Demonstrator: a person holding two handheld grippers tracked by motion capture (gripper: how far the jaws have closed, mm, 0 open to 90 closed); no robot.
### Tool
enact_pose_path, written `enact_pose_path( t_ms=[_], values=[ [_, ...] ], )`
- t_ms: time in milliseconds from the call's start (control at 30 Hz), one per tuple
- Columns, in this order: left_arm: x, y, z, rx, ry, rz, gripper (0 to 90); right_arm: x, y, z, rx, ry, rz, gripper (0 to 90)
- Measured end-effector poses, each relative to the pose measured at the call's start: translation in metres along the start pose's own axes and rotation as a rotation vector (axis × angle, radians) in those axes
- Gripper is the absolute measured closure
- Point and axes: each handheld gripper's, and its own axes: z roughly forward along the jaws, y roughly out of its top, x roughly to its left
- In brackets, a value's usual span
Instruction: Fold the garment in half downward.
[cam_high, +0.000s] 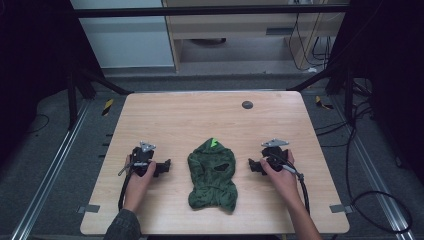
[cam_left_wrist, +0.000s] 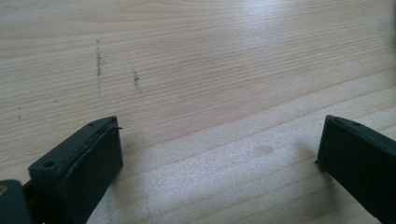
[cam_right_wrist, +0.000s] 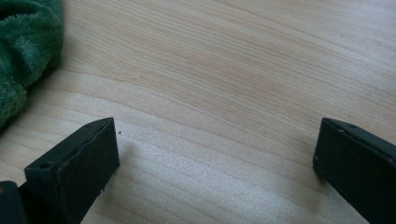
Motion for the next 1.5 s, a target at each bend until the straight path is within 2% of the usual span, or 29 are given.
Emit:
enact_pose_path(
  t_ms=[433,533,600,667,767,867,900,933,967,1033,1100,1167,1233,1300,1367,1500],
  values=[
    [-0.005,-0.002,-0.003,-0.002,-0.036,0.039,0.0,0.0,0.0,0.0,0.0,-0.001,0.0,0.6],
    [-0.007,-0.004,-0.005,-0.007,-0.054,0.053,1.4,0.001,0.001,-0.001,0.008,0.007,-0.009,3.2],
    [-0.011,-0.003,-0.007,0.001,-0.076,0.069,2.4,0.004,0.003,-0.003,0.017,0.02,-0.013,8.1],
    [-0.016,0.002,-0.009,0.007,-0.099,0.087,3.0,0.009,0.006,-0.003,0.029,0.034,-0.034,8.4],
    [-0.023,0.017,-0.015,0.005,-0.106,0.123,3.4,0.018,0.011,-0.004,0.04,0.052,-0.058,10.3],
    [-0.027,0.034,-0.017,0.028,-0.127,0.155,3.8,0.026,0.02,-0.007,0.052,0.105,-0.091,14.8],
    [-0.029,0.044,-0.018,0.022,-0.166,0.14,4.7,0.03,0.028,-0.011,0.053,0.118,-0.126,20.6],
    [-0.029,0.044,-0.018,0.022,-0.166,0.14,5.1,0.03,0.028,-0.011,0.053,0.118,-0.126,20.6],
    [-0.029,0.051,-0.021,0.013,-0.192,0.144,5.1,0.03,0.032,-0.013,0.05,0.129,-0.128,22.2],
    [-0.031,0.065,-0.022,0.003,-0.226,0.149,7.9,0.03,0.05,-0.019,0.031,0.166,-0.138,31.4],
    [-0.033,0.07,-0.02,0.008,-0.232,0.163,8.9,0.03,0.053,-0.02,0.032,0.175,-0.131,33.6],
    [-0.035,0.08,-0.016,0.018,-0.244,0.182,11.1,0.031,0.067,-0.018,0.039,0.193,-0.158,41.1],
    [-0.036,0.083,-0.014,0.025,-0.255,0.179,11.4,0.032,0.071,-0.017,0.051,0.203,-0.167,43.2],
    [-0.039,0.088,-0.01,0.035,-0.253,0.194,13.4,0.034,0.078,-0.013,0.063,0.211,-0.206,47.8],
    [-0.045,0.09,-0.008,0.042,-0.249,0.223,14.2,0.036,0.083,-0.01,0.075,0.222,-0.226,51.8],
    [-0.053,0.091,-0.005,0.049,-0.256,0.24,15.5,0.039,0.086,-0.007,0.077,0.255,-0.232,59.3]
  ],
)
